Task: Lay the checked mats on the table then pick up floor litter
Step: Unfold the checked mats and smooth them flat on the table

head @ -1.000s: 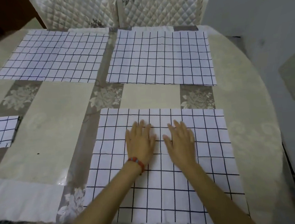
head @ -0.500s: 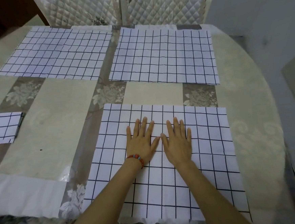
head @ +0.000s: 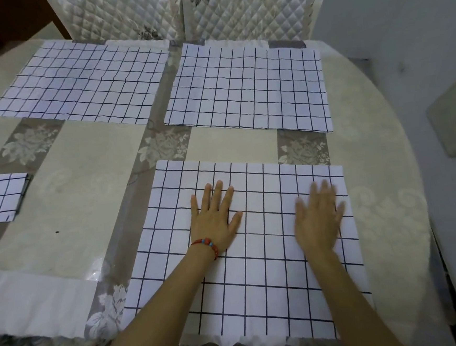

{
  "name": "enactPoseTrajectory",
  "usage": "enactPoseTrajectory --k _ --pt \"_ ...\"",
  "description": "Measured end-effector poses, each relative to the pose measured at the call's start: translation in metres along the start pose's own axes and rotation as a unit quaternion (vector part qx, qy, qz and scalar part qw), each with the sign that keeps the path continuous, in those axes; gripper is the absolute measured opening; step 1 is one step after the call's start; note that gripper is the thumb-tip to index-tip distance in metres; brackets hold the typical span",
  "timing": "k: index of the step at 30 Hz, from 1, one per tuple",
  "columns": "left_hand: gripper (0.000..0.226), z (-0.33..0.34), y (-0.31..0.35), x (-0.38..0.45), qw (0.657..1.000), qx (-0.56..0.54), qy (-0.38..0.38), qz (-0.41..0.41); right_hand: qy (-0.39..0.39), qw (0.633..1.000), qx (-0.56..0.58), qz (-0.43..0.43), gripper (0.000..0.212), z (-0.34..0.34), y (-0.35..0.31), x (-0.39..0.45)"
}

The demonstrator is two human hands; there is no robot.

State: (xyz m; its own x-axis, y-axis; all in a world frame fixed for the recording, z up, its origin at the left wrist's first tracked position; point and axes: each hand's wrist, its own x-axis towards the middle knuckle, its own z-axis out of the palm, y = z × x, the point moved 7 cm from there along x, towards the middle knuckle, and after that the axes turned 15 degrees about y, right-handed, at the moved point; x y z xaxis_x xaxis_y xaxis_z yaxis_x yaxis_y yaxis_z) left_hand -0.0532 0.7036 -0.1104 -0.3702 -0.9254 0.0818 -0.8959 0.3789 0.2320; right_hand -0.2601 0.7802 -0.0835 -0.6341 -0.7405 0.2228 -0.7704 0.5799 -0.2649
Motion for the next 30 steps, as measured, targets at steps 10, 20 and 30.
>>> enactPoseTrajectory --k 10,20,30 --pt "0.074 -0.006 -0.029 0.009 1.000 0.006 -0.012 -0.020 -0.036 0.998 -0.006 -0.041 0.073 0.005 0.019 -0.066" --pt "0.065 -0.001 0.059 -0.024 0.997 -0.013 -0.031 0.062 -0.038 0.999 -0.012 -0.027 0.072 0.003 0.022 -0.066" --pt "0.078 -0.021 -0.062 -0.074 0.997 0.015 0.017 -0.073 -0.037 0.999 0.000 -0.036 0.076 0.001 0.020 -0.067"
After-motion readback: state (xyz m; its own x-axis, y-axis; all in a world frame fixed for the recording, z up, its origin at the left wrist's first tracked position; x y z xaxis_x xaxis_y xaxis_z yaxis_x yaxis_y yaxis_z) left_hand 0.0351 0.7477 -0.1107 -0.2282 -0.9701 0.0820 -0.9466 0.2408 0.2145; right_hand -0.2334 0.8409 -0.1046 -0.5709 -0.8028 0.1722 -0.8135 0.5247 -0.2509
